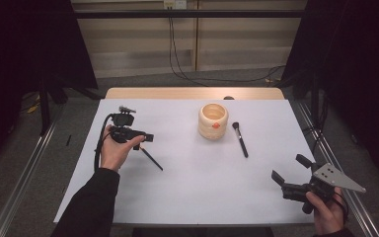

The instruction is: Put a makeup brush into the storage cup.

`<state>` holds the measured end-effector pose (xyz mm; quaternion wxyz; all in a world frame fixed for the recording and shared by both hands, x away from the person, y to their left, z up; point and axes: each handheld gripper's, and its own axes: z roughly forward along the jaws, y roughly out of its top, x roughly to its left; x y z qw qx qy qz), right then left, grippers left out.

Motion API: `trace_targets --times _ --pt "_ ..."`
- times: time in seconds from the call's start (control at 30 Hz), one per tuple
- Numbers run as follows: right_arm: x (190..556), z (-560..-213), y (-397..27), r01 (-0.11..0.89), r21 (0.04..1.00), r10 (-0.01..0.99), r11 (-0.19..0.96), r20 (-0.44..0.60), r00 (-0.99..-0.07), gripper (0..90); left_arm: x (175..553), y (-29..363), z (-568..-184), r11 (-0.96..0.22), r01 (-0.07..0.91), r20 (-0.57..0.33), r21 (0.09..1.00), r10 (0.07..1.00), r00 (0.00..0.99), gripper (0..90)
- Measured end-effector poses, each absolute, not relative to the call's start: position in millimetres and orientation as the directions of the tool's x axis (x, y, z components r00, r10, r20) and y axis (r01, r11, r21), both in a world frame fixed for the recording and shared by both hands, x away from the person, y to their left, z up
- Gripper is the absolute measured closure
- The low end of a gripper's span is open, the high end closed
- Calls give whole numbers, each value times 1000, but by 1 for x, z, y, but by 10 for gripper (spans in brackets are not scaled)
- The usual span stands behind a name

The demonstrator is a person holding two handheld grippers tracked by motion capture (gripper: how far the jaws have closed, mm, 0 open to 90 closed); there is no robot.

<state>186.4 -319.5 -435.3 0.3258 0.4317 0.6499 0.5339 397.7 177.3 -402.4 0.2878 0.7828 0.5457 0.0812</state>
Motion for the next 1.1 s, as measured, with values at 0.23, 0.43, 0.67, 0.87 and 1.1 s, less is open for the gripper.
trace_targets --times 0.23,0.43,0.67,0.87,1.1 --pt "187 -436 -320 215 975 910 60 36 -414 0 403 173 -411 -264 842 -192 470 901 389 108" --pt "186 -435 -321 219 974 910 57 40 -413 0 404 169 -415 -281 853 -157 439 911 381 103" --pt "186 -436 -320 218 974 908 58 39 -417 0 406 163 -425 -248 911 -159 331 936 313 112" --pt "186 -435 -320 220 974 912 60 36 -409 0 410 165 -430 -227 925 -177 304 941 289 142" --pt "185 -435 -320 212 975 909 67 28 -415 0 413 164 -437 -209 946 -170 246 952 254 149"
